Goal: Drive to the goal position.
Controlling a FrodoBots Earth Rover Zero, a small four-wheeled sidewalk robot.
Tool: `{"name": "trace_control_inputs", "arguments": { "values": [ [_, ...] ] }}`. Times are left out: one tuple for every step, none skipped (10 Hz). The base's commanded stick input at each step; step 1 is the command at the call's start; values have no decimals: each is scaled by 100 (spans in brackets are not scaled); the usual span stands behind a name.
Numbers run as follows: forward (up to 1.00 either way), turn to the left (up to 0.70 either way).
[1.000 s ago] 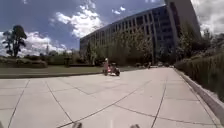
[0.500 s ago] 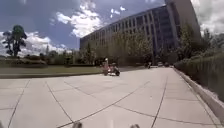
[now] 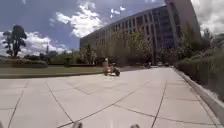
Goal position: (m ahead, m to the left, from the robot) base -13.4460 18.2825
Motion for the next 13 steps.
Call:
{"name": "trace_control_inputs", "arguments": {
  "values": [
    [7, 0],
    [7, 0],
    [7, 0],
    [7, 0],
    [7, 0],
    [7, 0],
    [7, 0],
    [7, 0],
    [7, 0],
    [7, 0],
    [7, 0],
    [7, 0],
    [7, 0]
  ]
}}
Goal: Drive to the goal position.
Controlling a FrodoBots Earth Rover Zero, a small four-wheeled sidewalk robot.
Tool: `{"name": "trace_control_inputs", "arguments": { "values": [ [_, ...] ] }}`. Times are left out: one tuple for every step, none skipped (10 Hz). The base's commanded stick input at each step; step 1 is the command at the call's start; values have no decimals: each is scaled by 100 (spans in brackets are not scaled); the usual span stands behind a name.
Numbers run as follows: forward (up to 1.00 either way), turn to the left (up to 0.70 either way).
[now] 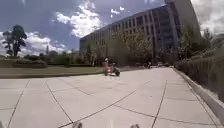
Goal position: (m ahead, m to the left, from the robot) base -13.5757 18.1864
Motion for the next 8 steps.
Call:
{"name": "trace_control_inputs", "arguments": {
  "values": [
    [7, 0],
    [7, 0],
    [7, 0],
    [7, 0],
    [7, 0],
    [7, 0],
    [7, 0],
    [7, 0]
  ]
}}
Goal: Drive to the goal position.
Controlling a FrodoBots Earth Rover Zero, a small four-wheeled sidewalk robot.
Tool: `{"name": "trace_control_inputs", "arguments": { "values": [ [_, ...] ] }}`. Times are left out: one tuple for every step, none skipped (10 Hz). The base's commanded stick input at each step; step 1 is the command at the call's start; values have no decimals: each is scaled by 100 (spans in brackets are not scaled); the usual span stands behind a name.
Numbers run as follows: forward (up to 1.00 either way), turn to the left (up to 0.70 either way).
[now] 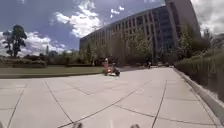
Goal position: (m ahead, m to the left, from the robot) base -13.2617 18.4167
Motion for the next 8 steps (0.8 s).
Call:
{"name": "trace_control_inputs", "arguments": {
  "values": [
    [7, 0],
    [7, 0],
    [7, 0],
    [7, 0],
    [7, 0],
    [7, 0],
    [7, 0],
    [7, 0]
  ]
}}
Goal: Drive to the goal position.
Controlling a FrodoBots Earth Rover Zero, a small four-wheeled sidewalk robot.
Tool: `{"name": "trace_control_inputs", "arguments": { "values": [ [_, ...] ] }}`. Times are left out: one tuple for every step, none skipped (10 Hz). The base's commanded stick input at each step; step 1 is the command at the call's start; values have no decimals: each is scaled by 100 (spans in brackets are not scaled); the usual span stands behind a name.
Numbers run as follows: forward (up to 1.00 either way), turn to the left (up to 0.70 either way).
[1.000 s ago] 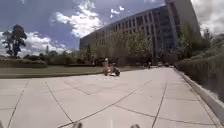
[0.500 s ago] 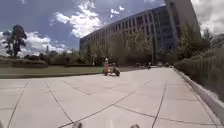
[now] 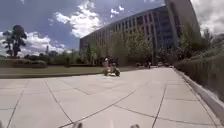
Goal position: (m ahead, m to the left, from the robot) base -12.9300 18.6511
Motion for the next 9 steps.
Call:
{"name": "trace_control_inputs", "arguments": {
  "values": [
    [7, 0],
    [7, 0],
    [7, 0],
    [7, 0],
    [7, 0],
    [7, 0],
    [7, 0],
    [7, 0],
    [7, 0]
  ]
}}
